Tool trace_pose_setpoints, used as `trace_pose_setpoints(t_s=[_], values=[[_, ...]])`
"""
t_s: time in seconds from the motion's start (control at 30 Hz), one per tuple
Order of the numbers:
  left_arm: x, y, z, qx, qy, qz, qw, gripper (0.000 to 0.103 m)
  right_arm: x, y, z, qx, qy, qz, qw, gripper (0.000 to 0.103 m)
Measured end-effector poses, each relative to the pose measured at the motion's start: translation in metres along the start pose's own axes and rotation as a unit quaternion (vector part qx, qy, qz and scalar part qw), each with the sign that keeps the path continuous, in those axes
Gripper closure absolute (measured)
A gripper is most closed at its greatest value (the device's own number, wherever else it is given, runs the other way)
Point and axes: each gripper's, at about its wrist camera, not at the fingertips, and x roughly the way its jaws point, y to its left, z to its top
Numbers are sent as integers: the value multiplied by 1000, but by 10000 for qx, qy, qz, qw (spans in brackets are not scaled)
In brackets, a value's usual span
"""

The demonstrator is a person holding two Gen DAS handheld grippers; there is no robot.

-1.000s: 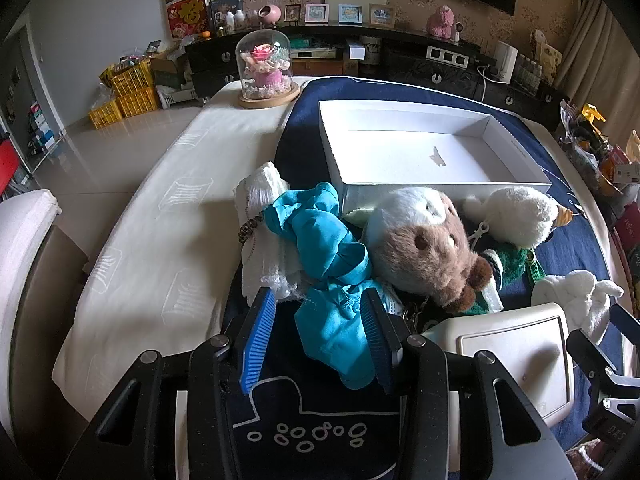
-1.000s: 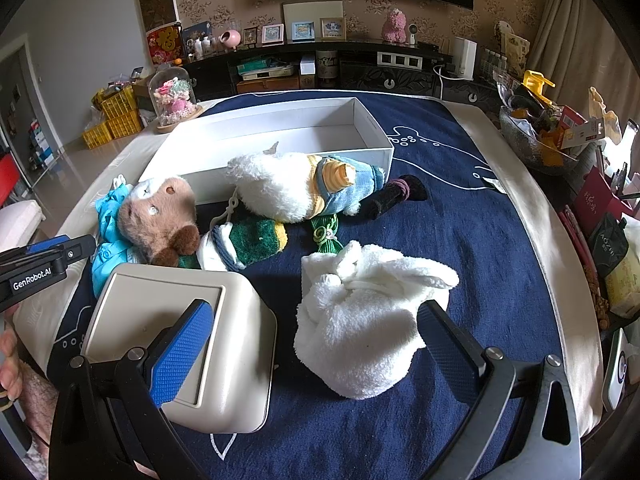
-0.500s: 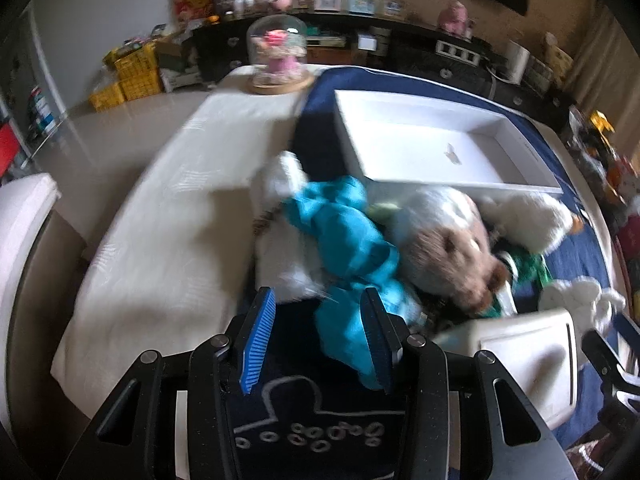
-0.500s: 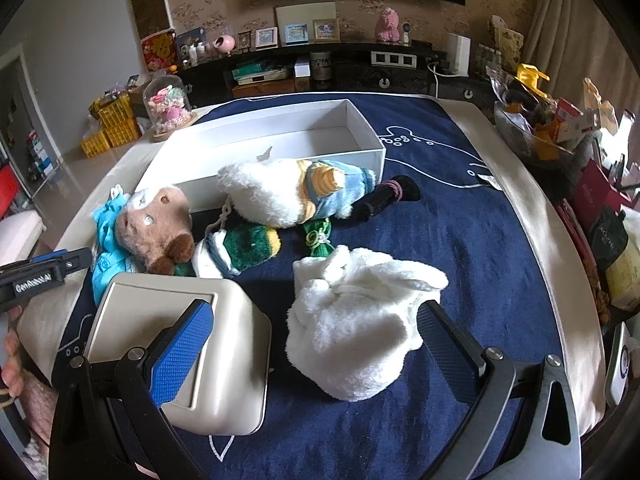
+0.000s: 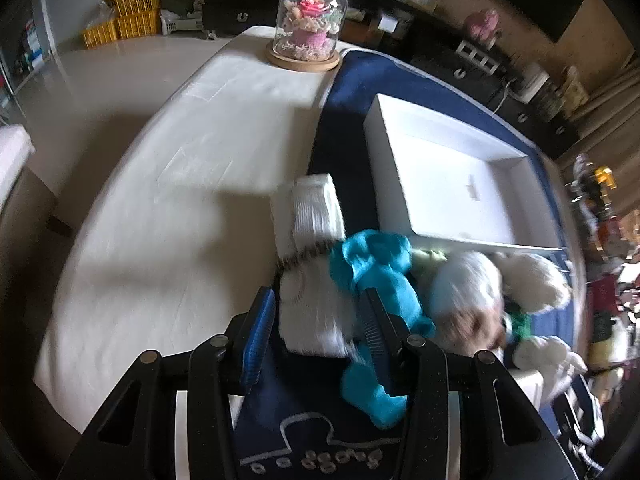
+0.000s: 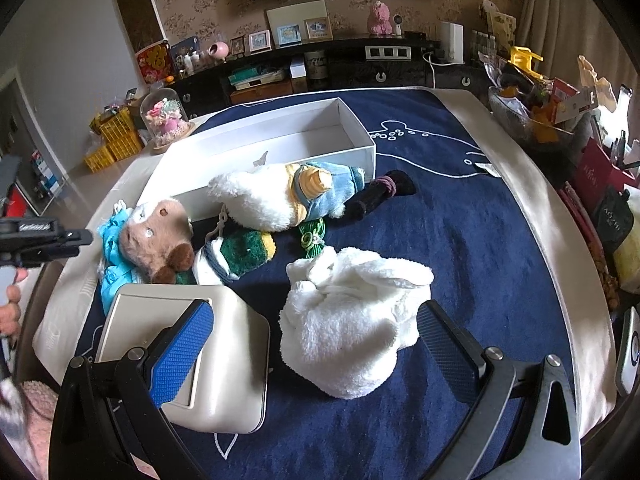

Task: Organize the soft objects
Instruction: 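Grasp the white gauze towel with bracelet in the left gripper and lift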

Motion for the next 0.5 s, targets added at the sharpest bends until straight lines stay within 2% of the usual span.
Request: trace_pose_setpoints(t_s=[0.07,0.13,0.23,0.27,0.3,0.37,0.4,0.5], values=[[7,2,12,-112,4,340,9994,59,0,-1,0,30,11,3,10000,21],[15,7,21,-230,4,521,9984,59,0,-3,0,70,10,-1,10000,21],[36,4,26,-112,287,449,9985,59,2,-6,0,124,50,-10,9999,15],[38,1,25,-80,276,341,9990,59,3,-6,0,134,72,1,9999,12],[39,-2,25,-32,249,333,9991,59,4,-7,0,139,90,10,9999,18],[41,-9,22,100,246,256,9993,59,5,-6,0,128,92,-4,9999,21],[44,-13,19,140,301,180,9993,59,5,-5,-1,119,91,-9,9999,18],[50,-21,15,333,228,367,9985,57,7,-4,0,104,130,-10,9999,18]])
